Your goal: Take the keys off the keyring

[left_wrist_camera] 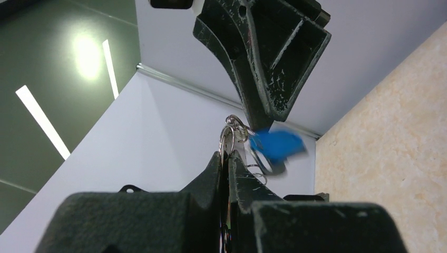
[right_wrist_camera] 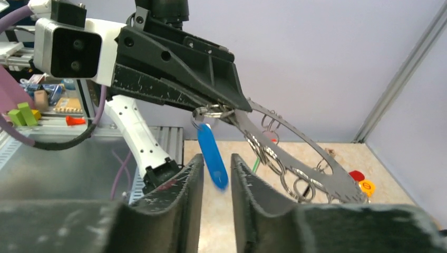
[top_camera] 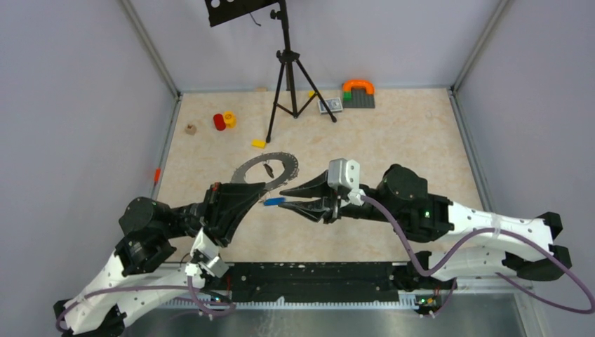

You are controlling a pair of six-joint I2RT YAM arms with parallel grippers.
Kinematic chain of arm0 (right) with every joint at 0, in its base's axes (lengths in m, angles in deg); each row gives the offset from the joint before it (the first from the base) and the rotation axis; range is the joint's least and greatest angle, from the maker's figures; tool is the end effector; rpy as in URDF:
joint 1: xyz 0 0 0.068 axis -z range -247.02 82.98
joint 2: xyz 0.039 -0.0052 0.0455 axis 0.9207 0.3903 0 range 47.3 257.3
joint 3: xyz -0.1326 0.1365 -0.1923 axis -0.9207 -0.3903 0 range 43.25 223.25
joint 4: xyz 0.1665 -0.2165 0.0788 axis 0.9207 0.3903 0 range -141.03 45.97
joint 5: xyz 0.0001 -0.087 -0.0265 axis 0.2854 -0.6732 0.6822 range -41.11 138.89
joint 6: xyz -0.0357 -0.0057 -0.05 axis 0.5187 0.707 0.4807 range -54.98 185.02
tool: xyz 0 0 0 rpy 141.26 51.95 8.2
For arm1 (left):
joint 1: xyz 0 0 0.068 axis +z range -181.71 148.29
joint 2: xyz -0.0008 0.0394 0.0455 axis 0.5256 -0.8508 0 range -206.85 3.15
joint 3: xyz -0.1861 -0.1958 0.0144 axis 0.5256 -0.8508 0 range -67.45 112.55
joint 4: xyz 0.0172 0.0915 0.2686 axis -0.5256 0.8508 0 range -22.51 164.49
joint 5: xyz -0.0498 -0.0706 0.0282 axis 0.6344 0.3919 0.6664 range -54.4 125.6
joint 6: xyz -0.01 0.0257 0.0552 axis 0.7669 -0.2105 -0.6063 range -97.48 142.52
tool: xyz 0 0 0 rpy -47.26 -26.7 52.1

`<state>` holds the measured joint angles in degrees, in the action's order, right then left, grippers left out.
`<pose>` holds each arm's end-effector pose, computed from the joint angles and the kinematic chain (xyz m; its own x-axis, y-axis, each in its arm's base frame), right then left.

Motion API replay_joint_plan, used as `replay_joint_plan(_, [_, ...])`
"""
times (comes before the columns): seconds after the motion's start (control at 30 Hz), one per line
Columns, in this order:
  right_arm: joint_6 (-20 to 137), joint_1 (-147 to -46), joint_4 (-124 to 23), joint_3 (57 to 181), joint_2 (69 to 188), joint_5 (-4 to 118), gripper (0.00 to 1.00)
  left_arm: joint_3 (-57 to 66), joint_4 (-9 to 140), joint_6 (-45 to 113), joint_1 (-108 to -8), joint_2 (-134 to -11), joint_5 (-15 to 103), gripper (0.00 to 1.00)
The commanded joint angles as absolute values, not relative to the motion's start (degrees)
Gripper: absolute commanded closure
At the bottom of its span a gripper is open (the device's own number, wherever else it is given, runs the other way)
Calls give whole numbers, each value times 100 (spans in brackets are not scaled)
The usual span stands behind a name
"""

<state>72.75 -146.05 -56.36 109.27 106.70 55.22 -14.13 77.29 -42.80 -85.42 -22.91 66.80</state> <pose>0.0454 0.2612 0.4542 0.1730 0.1900 -0.9664 -0.9819 0.1100 -0.1542 0.0431 -0.0992 0.4392 0.9663 -0.0029 -0.2572 0.2488 0.2648 0.9317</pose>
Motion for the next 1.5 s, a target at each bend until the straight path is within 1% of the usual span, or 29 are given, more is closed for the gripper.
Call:
replay_joint_plan(0.0, [7423, -14661, -5242, 11405, 10365, 5621, 68, -1347, 7271, -4203, -8522, -2189, 6455, 100])
replay_joint_plan(0.07, [7517, -14663, -5124, 11433, 10208, 5553, 59, -1289, 7478, -4248, -8521, -2213, 6368, 100])
replay_joint_plan(0.13, [7671, -14665, -4824, 11472, 10078, 5402, 55, -1212, 7749, -4233, -8523, -2262, 6255, 100])
replay_joint_plan(0.2, [7940, -14661, -4578, 11580, 10032, 5211, 54, -1124, 7996, -4177, -8523, -2315, 6134, 100])
replay_joint_plan(0.37, [9443, -14665, -4023, 11838, 10150, 4962, 57, -899, 8714, -4199, -8523, -2491, 5908, 100])
replay_joint_plan(0.5, [10667, -14664, -3840, 11822, 10279, 5279, 58, -819, 8886, -4182, -8523, -2564, 5992, 100])
replay_joint_plan(0.6, [11156, -14665, -3739, 11908, 10437, 5452, 58, -701, 9086, -4205, -8523, -2664, 6059, 100])
replay_joint_plan(0.83, [12382, -14748, -3673, 11807, 10643, 5959, 65, -593, 9201, -4243, -8523, -2757, 6319, 100])
replay_joint_plan(1.23, [13433, -15254, -3976, 11714, 11129, 5249, 65, -559, 9190, -4191, -8523, -2779, 6394, 100])
replay_joint_plan(1.47, [14068, -15397, -4420, 11444, 11253, 4400, 65, -554, 9252, -4191, -8523, -2730, 6459, 100])
